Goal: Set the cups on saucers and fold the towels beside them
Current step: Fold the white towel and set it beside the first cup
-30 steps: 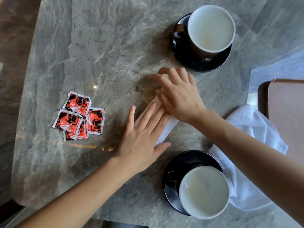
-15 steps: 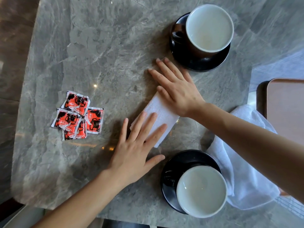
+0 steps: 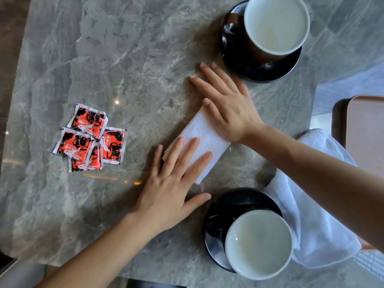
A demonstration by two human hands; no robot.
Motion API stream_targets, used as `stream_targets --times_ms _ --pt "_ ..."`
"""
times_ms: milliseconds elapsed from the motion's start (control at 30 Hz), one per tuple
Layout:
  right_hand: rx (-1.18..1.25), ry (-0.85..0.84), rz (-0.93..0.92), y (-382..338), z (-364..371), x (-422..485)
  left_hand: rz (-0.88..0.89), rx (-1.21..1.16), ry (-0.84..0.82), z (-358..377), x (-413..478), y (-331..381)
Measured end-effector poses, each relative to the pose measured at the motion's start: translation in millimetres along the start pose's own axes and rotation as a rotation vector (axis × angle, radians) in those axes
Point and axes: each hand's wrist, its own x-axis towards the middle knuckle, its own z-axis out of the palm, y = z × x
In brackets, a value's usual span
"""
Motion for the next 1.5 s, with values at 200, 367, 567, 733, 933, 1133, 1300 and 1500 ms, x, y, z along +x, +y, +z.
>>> stream_targets --times_ms 200,367,567,733,933,1133,1300,1500 --pt "0.156 -0.077 0.014 4.5 -13.8 -3.6 -0.080 -0.102 -0.094 -26.4 -3.0 9.4" --pt "0.369 0.007 0.099 16.1 -44.0 -48.1 -0.200 -0.587 0.108 -64.1 0.9 11.0" --pt "1.158 -0.060 0.690 15.0 -46.7 -99.4 -0.427 -0.681 0.018 -72.2 44.3 -2.9" --pt "1.473 -0.220 0.751 -6.9 -44.0 -95.7 -0.315 -0.539 -0.018 -58.2 63.6 15.1" --pt "1.275 0.127 0.700 -20.5 -35.1 -96.4 -0.338 -0.892 -0.017 -49.1 77.3 36.8" --pt "1.448 0.302 0.603 16.6 -58.2 -112.9 -0.256 -1.324 -0.068 -59.8 104.8 61.0" --pt "1.383 0.444 0.616 75.3 -87.4 -102.4 -0.208 -1.499 -0.052 -74.6 153.4 87.8" --pt "1.207 0.512 0.652 149.5 -98.5 -63.8 -0.169 -1.515 0.010 -78.6 207.9 119.6"
